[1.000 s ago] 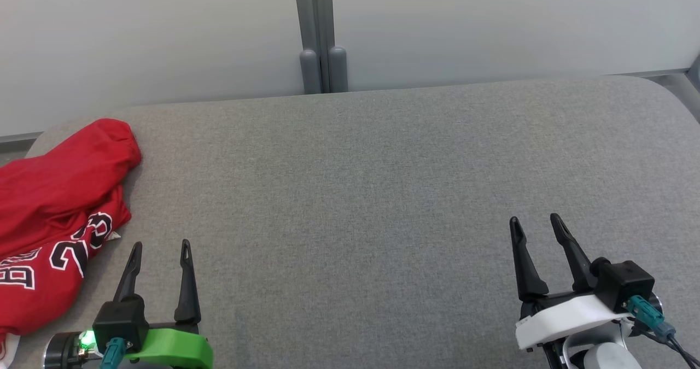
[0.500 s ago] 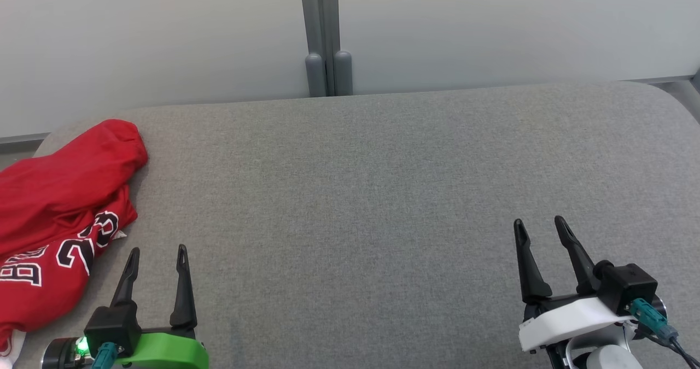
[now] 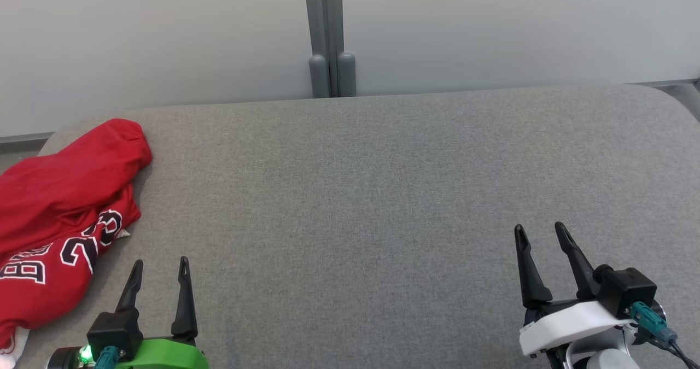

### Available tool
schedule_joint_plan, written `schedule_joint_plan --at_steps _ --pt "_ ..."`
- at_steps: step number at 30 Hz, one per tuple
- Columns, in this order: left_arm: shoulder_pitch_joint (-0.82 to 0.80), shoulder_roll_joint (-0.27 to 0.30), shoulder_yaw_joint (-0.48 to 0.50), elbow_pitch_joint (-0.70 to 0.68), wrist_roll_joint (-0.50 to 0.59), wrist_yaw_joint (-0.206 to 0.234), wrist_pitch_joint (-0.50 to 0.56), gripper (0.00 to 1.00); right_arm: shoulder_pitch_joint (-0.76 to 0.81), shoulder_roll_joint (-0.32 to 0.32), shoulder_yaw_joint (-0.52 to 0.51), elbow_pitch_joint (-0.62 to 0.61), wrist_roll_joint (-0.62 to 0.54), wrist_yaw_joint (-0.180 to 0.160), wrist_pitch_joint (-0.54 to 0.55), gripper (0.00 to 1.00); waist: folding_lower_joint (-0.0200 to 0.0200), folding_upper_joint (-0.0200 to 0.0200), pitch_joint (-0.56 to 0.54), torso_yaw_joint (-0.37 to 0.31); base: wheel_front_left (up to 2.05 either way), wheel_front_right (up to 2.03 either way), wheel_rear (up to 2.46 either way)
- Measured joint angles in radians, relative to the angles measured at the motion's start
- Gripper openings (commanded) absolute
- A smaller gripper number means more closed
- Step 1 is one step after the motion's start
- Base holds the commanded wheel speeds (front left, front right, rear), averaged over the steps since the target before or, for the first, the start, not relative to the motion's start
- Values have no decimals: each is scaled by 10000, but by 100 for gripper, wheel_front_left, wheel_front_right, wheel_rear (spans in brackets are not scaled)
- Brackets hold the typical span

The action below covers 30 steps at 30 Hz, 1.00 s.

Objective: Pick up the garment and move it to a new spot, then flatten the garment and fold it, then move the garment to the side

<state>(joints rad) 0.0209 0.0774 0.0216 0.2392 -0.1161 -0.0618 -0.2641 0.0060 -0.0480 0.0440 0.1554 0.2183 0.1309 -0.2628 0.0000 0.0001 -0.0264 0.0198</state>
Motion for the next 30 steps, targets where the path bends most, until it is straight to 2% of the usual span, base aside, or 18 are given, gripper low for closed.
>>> schedule_joint_plan --at_steps 18,30 --pt "-38 -6 77 207 46 19 0 100 8 0 2 121 42 -2 0 100 0 0 -1 144 0 0 0" --pt "-69 12 146 278 138 211 0 100 99 -2 105 314 75 0 0 100 0 0 -14 907 0 0 0"
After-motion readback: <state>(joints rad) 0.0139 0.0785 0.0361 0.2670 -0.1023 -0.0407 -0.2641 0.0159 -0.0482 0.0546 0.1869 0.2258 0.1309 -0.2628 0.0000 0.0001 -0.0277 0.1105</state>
